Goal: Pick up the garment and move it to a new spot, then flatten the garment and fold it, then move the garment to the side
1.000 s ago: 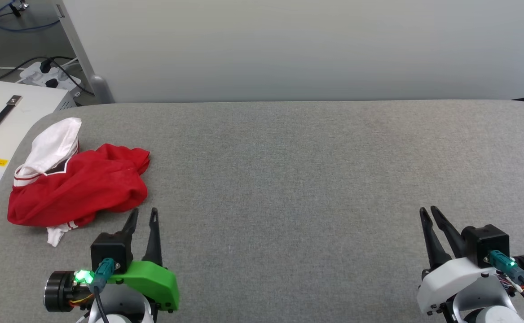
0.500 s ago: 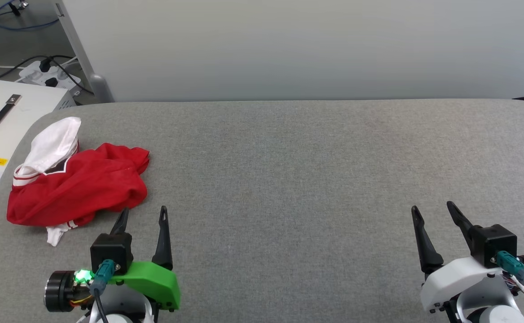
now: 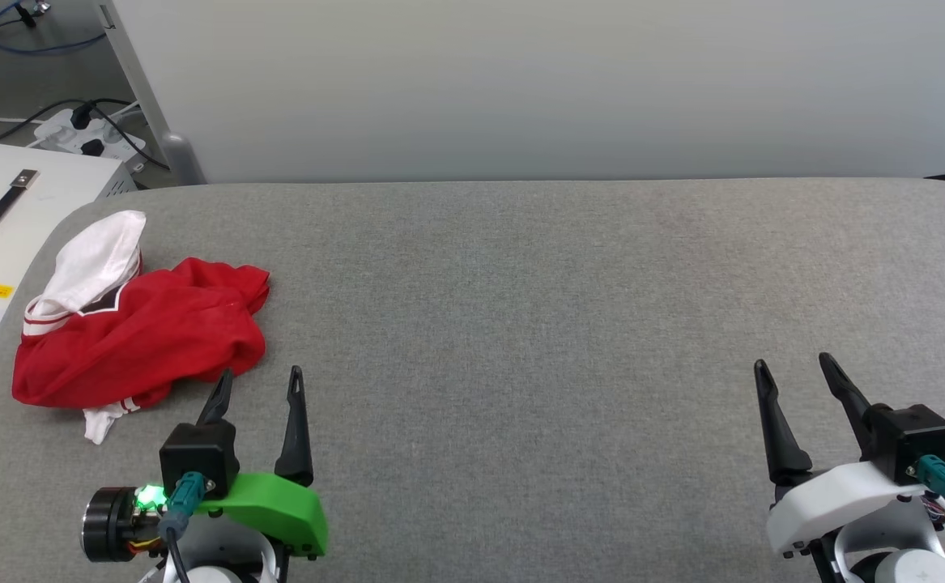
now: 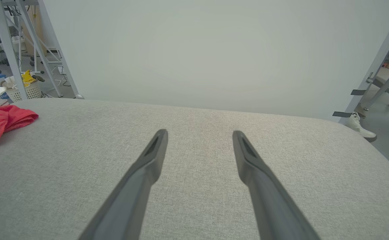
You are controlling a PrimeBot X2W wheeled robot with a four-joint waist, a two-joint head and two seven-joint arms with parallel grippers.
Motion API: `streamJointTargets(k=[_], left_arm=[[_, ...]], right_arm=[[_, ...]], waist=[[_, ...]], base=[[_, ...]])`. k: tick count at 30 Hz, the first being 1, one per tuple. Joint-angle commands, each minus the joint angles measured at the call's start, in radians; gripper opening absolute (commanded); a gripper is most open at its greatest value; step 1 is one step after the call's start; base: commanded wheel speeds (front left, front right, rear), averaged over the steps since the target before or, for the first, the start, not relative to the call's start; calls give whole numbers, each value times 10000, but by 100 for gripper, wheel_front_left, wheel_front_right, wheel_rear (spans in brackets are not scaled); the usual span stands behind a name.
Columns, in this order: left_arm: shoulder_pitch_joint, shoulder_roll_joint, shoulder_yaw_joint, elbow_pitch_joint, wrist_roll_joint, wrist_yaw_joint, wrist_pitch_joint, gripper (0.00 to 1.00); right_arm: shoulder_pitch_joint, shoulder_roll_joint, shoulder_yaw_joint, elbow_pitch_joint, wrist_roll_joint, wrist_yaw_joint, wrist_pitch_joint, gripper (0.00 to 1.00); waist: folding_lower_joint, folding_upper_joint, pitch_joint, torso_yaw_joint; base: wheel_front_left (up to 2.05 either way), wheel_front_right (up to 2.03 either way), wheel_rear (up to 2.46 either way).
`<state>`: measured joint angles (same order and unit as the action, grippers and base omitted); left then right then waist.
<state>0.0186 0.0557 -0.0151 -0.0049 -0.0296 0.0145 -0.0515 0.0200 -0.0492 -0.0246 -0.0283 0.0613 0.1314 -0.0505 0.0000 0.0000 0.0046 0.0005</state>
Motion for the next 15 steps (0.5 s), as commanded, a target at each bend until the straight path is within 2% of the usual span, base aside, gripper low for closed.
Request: streamJointTargets(k=[1,15], left_arm=[[-10,-13,-6,-26,-73,71,-92,100],[36,-19,-50,-33,-312,38,-386,100]], right_arm=[[120,-5,-39,-113,148,-2,-127,100],[268,-6,-125,-320,435,-3,-417,100]], waist=[[0,0,-2,1],[0,0,25,16]], base=[[0,0,0],[0,0,0]])
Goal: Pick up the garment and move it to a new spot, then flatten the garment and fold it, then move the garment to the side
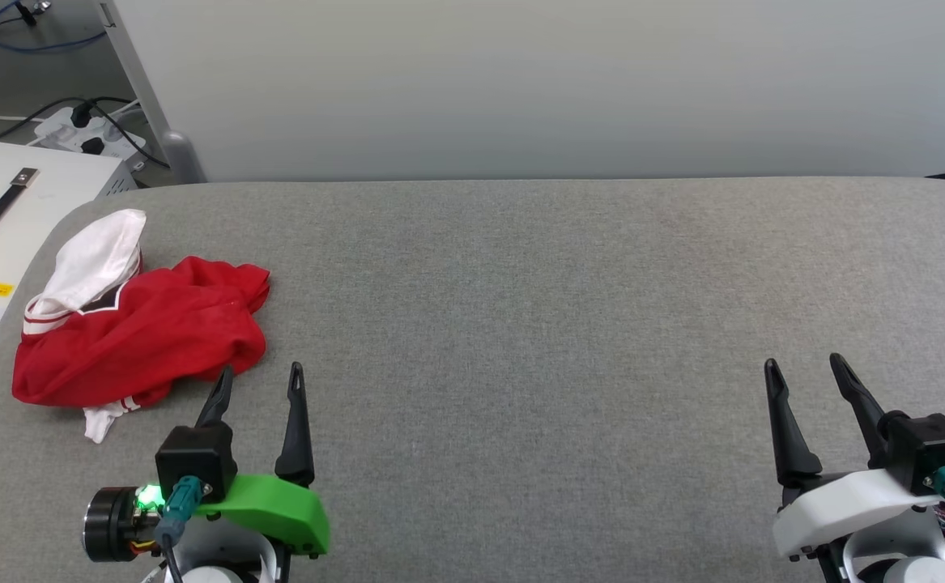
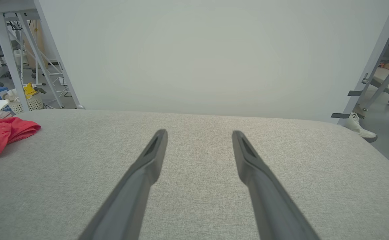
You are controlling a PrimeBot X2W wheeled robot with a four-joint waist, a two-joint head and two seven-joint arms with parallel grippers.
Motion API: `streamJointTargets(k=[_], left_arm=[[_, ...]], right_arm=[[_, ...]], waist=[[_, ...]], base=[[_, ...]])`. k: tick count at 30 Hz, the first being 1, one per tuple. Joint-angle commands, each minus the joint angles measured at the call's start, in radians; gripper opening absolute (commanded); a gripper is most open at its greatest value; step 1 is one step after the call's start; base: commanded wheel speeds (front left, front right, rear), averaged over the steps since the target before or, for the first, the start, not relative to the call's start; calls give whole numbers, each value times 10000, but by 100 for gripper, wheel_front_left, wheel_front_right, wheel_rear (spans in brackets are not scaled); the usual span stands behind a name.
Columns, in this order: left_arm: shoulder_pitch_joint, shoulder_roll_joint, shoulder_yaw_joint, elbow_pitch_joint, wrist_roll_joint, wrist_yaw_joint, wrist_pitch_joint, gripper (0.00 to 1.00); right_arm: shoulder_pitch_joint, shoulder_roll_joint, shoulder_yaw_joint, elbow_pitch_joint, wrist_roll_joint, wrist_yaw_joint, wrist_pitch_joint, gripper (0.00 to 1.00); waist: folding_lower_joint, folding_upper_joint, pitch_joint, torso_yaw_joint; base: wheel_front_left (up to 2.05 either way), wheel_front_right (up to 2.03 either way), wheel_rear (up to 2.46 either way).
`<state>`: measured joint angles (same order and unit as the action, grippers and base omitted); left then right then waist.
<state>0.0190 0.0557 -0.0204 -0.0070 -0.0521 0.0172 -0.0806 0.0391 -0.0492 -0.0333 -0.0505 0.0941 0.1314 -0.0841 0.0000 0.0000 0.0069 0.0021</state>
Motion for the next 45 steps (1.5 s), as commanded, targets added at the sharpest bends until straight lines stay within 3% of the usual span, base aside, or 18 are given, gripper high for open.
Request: streamJointTargets(k=[1,45], left_arm=[[35,-19,0,-10,-104,10,-113,100],[205,-39,-366,268,-556,133,-1025,100]], right_arm=[[86,-6,-42,-109,124,-3,-99,100],[604,-8,-22,-224,476,-5,-1001,100]], waist=[[0,0,4,2],[0,0,65,64]], base=[[0,0,0],[0,0,0]])
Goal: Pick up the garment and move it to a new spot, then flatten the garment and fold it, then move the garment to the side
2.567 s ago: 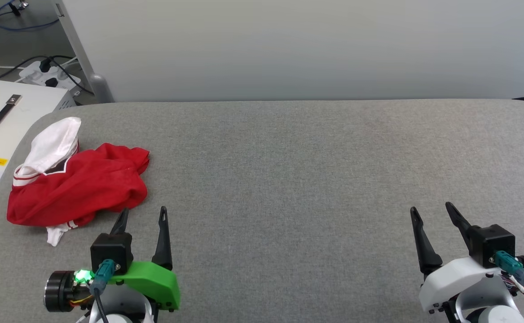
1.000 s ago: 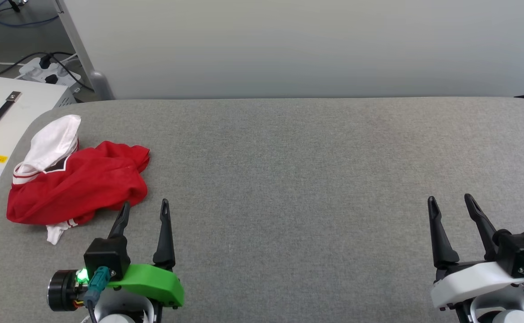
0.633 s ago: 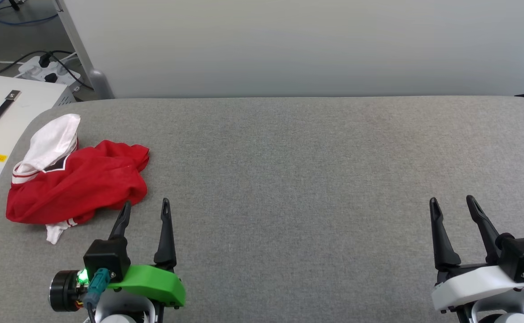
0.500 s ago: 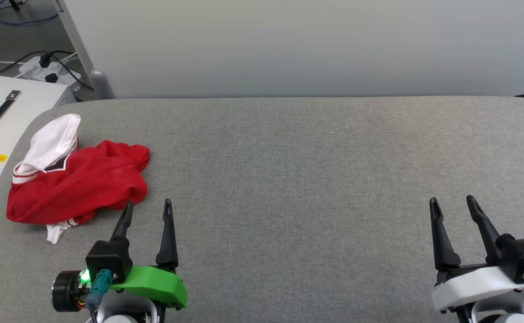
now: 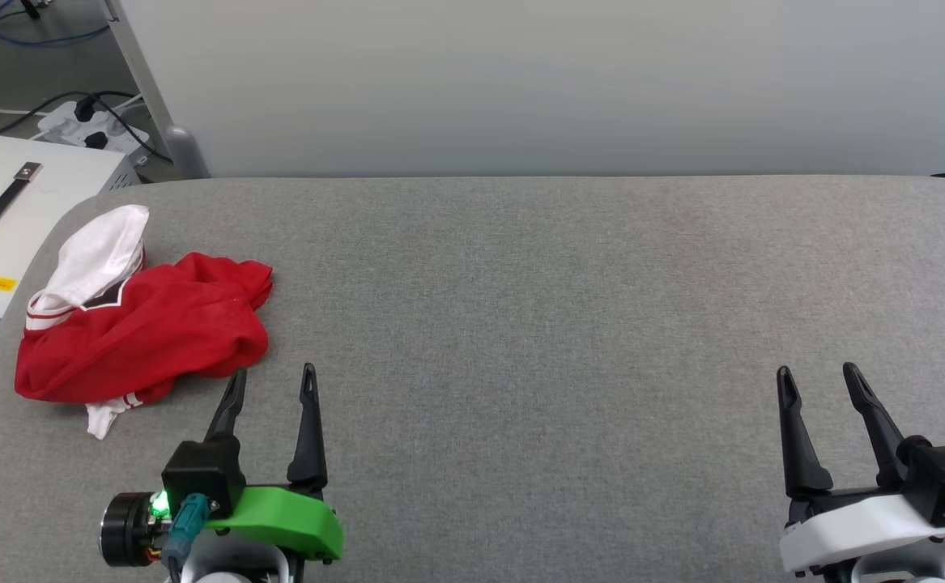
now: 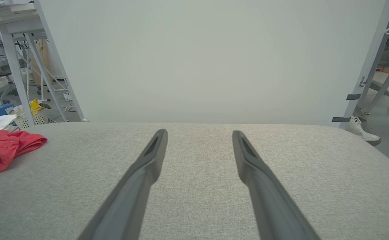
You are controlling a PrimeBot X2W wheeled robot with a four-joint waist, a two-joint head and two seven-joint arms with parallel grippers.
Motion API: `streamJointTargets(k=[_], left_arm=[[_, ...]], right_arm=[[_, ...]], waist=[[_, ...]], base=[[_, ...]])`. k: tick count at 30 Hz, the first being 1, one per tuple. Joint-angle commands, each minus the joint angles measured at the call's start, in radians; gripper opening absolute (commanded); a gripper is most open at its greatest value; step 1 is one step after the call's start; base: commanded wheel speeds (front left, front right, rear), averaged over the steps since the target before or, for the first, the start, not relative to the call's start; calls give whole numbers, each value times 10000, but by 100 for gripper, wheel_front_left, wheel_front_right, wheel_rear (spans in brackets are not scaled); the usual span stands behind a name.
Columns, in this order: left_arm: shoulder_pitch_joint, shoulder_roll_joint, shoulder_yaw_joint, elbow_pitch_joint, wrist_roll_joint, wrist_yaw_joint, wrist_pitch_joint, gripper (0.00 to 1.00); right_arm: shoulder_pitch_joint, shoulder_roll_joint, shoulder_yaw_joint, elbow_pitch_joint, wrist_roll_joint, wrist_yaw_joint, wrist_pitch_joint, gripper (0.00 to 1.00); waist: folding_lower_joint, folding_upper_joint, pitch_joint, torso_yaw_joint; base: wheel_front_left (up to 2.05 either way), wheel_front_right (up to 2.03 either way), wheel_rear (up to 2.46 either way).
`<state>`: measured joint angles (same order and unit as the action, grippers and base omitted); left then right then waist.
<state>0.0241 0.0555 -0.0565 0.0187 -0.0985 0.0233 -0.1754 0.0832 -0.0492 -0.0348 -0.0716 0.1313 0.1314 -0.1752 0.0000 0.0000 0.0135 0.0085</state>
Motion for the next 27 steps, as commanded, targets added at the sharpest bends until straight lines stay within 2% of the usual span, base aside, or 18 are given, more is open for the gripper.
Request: streamJointTargets(k=[1,17,23,27], left_arm=[[162,-37,-5,16,-103,77,-96,100],[266,-45,-44,119,-243,210,-468,100],[235,-47,4,159,-327,284,-592,100],[193,-50,109,176,-449,343,-698,100]], right_arm=[[174,-8,-12,-14,115,-5,-108,100],[389,-9,81,-86,178,-6,-475,100],[410,-10,109,-158,146,-7,-597,100],[410,-10,171,-240,99,-7,-702,100]], waist=[[0,0,-3,0],[0,0,-1,155],[0,0,80,482],[0,0,172,970]], base=[[0,0,0],[0,0,0],[0,0,0],[0,0,0]])
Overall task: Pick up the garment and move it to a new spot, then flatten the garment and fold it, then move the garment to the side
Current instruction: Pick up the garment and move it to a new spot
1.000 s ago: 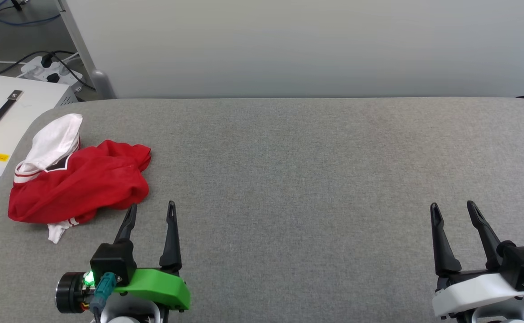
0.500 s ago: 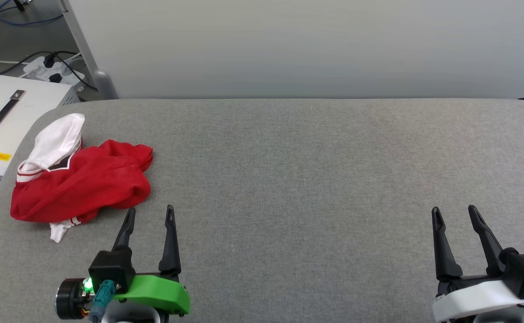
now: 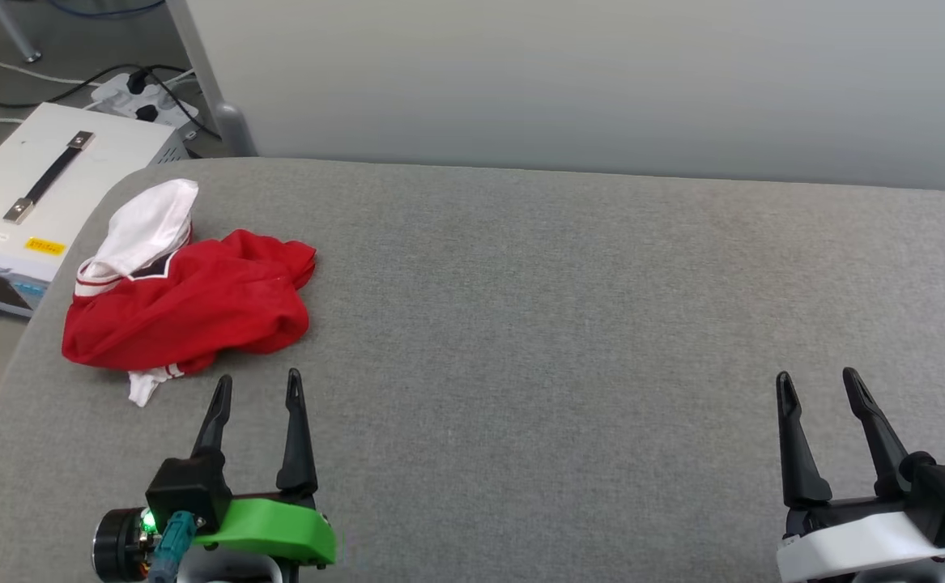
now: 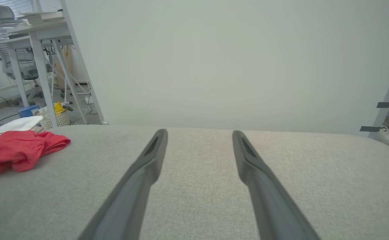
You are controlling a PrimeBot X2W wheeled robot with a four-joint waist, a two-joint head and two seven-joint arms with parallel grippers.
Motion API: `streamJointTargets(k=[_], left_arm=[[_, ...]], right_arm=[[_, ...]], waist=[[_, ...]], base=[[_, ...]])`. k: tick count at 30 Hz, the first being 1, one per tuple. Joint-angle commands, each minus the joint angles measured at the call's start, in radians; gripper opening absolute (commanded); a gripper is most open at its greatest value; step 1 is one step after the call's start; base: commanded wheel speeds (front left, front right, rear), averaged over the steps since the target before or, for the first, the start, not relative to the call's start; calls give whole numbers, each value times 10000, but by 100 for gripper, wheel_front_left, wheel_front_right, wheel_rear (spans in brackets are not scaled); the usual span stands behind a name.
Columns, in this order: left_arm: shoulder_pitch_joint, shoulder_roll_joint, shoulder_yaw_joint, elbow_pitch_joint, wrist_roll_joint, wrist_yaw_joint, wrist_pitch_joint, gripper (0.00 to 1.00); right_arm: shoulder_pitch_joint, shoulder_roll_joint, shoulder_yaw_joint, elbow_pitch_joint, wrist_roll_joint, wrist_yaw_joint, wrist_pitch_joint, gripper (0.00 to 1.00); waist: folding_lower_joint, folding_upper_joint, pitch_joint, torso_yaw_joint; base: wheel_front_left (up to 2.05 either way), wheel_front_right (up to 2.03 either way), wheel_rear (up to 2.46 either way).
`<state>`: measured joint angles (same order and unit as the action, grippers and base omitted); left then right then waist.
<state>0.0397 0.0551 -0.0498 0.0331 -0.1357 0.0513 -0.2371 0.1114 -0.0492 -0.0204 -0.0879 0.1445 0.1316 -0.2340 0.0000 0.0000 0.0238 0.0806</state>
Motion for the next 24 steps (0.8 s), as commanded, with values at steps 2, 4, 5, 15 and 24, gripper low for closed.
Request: streamJointTargets(k=[2,4,5,15,24], left_arm=[[25,-47,84,41,-106,64,-121,100],[29,-47,153,55,-145,75,-163,100],[26,-48,183,64,-176,81,-186,100],[4,-49,470,93,-521,100,-247,100],[45,-49,714,172,-694,91,-247,100]], right_arm=[[132,-10,48,-125,-61,-9,-154,100],[125,-10,92,-166,-71,-9,-195,100],[124,-10,100,-187,-72,-9,-218,100],[44,-10,196,-300,-104,-9,-277,100],[-15,-10,293,-331,-116,-9,-277,100]], waist=[[0,0,107,495],[0,0,137,736],[0,0,150,887],[0,0,304,2166],[0,0,353,3096]], base=[[0,0,0],[0,0,0],[0,0,0],[0,0,0],[0,0,0]])
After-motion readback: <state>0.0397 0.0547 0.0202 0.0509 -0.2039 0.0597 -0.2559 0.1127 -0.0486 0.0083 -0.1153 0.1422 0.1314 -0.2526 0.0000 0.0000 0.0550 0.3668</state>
